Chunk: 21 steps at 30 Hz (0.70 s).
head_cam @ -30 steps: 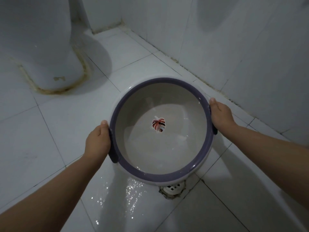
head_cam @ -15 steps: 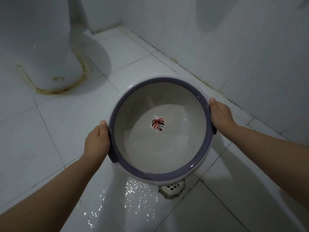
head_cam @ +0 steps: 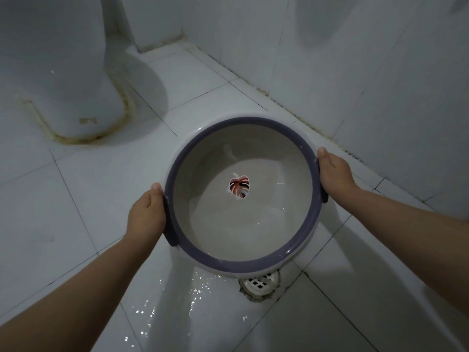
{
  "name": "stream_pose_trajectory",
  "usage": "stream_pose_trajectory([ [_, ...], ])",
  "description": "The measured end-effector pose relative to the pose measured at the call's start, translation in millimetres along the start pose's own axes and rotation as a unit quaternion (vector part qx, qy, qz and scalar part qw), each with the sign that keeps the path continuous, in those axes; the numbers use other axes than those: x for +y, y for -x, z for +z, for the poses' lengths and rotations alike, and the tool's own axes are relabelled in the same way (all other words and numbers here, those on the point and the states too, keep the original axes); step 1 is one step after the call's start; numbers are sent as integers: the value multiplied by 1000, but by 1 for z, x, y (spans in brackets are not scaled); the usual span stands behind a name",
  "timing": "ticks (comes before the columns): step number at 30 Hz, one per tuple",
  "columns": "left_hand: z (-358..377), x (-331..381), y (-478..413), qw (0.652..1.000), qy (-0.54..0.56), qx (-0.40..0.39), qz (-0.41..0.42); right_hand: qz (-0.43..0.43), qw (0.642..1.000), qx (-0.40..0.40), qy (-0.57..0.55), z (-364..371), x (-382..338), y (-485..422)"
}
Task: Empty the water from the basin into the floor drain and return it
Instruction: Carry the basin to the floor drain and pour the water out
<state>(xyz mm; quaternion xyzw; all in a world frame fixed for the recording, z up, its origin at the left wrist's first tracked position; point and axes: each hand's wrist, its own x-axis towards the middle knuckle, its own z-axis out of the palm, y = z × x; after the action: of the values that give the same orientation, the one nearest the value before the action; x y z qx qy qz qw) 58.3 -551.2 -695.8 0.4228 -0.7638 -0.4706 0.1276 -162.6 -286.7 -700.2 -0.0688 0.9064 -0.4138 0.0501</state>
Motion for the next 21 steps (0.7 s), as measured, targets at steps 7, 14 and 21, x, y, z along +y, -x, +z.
stream_pose_trajectory([
  [7,-2,1,1,1000,8,-12,-3,0,1000,2,1,-2,-2,2],
  [14,-4,2,7,1000,19,-16,-4,-1,1000,2,-5,-4,0,6],
  [21,-6,2,10,999,24,-21,-7,-1,1000,5,-13,-5,1,8],
])
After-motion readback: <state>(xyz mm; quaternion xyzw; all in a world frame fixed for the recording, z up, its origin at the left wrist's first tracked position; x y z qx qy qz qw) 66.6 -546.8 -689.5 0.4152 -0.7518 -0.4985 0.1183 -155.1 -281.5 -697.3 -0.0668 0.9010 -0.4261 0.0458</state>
